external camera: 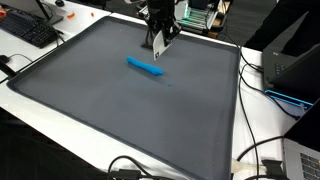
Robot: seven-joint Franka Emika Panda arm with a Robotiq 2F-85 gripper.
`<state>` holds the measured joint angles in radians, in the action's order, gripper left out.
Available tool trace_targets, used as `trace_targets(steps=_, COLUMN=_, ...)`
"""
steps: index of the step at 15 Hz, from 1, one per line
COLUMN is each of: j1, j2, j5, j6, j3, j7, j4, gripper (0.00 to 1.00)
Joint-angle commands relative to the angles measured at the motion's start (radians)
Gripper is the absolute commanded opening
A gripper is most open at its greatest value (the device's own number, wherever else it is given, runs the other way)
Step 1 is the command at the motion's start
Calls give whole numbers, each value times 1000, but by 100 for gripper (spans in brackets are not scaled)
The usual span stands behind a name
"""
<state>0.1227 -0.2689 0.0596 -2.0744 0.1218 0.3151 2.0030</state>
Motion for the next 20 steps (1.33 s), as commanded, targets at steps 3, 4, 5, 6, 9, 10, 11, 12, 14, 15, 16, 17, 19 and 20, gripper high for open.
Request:
trace_targets(steps=3, j1=15, j2=-60, j5=-27, j6=39, j3=-14, j7=-66, j4=-63, gripper=4)
trace_targets(steps=4, j1=16, j2=-69, j5=-30, j6=41, j3=-15, j7=-70, j4=-71, gripper=4)
trace_targets(steps=5, j1=16, j2=-74, j5=-31, j6=42, j3=-15, j7=-71, j4=-75, gripper=4)
trace_targets(steps=6, j1=17, j2=-75, j5=-32, j6=43, j3=-15, j7=-71, j4=-78, gripper=4)
trace_targets(steps=9, j1=16, j2=-85, j5=-29, j6=30, j3=-15, j7=-76, j4=-83, gripper=1)
trace_targets(steps=10, j1=19, j2=-91, j5=-36, j6=21, j3=-17, j7=-67, j4=-86, gripper=1)
trace_targets(steps=11, j1=20, j2=-101, j5=-37, j6=12, j3=-18, j7=-64, j4=-91, gripper=1)
trace_targets(steps=12, j1=24, j2=-108, j5=-45, j6=6, j3=-22, j7=-56, j4=-95, gripper=1)
trace_targets(steps=14, j1=27, j2=-127, j5=-51, j6=-10, j3=-25, j7=-59, j4=-104, gripper=1)
trace_targets(steps=15, j1=28, j2=-136, j5=-49, j6=-22, j3=-26, j7=-59, j4=-106, gripper=1)
trace_targets(steps=16, j1=30, j2=-144, j5=-52, j6=-32, j3=-29, j7=-58, j4=-108, gripper=1)
trace_targets(steps=17, j1=31, j2=-152, j5=-53, j6=-43, j3=-31, j7=-57, j4=-109, gripper=1)
trace_targets(steps=19, j1=36, j2=-163, j5=-61, j6=-69, j3=-39, j7=-55, j4=-103, gripper=1)
trace_targets(steps=20, j1=38, j2=-169, j5=-66, j6=-83, j3=-43, j7=-56, j4=-101, gripper=1)
